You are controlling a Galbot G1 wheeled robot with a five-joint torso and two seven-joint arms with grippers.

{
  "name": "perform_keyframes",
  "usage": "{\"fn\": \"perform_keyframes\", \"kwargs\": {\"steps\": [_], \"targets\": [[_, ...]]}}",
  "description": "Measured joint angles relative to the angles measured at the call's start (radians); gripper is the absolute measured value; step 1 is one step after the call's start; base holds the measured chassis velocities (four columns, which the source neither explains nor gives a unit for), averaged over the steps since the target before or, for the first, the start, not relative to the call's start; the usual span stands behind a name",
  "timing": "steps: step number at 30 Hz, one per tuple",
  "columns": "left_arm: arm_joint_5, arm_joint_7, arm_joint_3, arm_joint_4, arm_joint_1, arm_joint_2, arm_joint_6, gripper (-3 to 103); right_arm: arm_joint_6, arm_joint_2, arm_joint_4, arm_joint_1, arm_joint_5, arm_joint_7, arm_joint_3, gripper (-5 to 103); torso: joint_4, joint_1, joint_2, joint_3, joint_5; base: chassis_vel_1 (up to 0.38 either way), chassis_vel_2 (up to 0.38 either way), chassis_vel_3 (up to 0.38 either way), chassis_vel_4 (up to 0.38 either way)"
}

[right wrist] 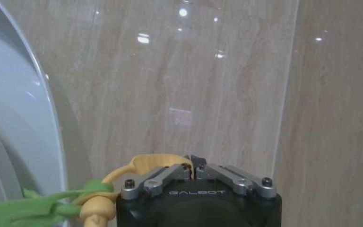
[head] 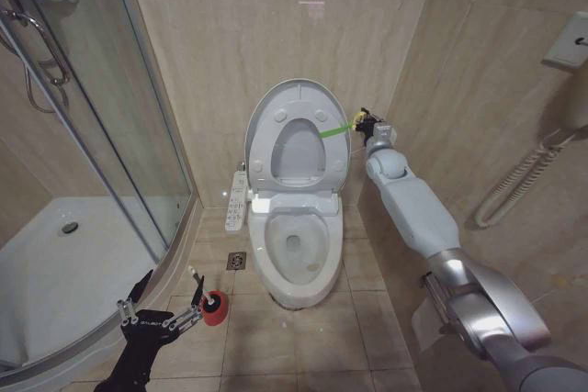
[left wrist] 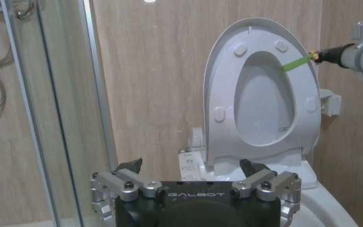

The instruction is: Open the toilet lid, clean the toilet bowl with a toilet brush, close the toilet lid, and flush.

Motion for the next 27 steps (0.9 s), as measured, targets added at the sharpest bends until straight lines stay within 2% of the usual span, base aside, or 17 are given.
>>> {"fn": "perform_keyframes", "kwargs": {"steps": [16, 27], "targets": [[0.0, 0.0, 0.0, 0.0, 0.0, 0.0, 0.0, 100, -0.022, 0.018, -0.087, 0.066, 0.024, 0.015, -0.072, 2, -0.0003, 0.0, 0.0, 0.0, 0.0001, 0.0, 0.0, 0.0, 0.0], [0.0, 0.0, 0.0, 0.0, 0.0, 0.0, 0.0, 100, -0.015, 0.057, -0.209, 0.146, 0.032, 0.015, -0.107, 2, 0.0, 0.0, 0.0, 0.0, 0.0002, 0.0, 0.0, 0.0, 0.0]]}}
